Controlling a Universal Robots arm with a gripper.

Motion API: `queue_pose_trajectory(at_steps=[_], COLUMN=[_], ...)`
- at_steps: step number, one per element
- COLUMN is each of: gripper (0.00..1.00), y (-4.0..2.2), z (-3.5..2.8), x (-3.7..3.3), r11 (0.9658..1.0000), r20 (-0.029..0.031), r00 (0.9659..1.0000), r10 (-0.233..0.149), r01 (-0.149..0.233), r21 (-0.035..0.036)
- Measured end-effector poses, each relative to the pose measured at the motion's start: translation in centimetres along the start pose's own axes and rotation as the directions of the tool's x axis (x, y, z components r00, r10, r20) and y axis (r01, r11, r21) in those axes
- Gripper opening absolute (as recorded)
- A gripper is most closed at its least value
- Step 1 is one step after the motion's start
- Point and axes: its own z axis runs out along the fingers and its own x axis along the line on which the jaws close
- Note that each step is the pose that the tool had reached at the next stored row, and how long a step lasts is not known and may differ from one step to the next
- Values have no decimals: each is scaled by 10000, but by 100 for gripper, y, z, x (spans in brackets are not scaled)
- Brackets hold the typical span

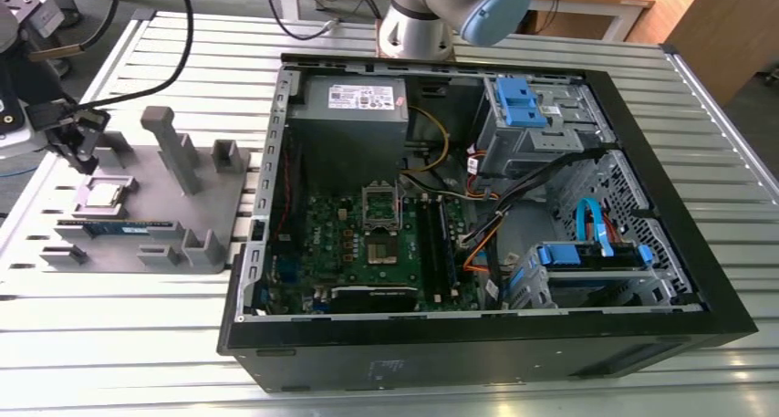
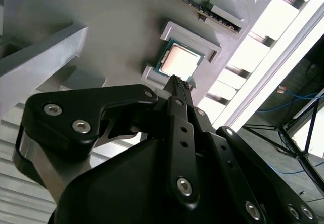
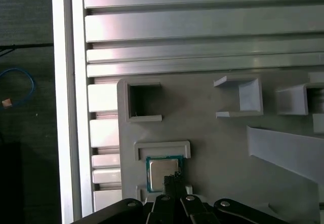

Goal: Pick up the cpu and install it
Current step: 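Pick up the cpu and move it towards the insertion slot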

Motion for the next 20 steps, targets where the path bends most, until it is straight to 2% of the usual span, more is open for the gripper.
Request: queue_pose_trajectory(at_steps=[11,20], gripper=[11,11], y=[-40,-51], z=[163,242], x=[4,5], r11=[10000,10000], r20=[0,1], r00=[10000,10000], r10=[1,1], r01=[-1,-1], r21=[0,0])
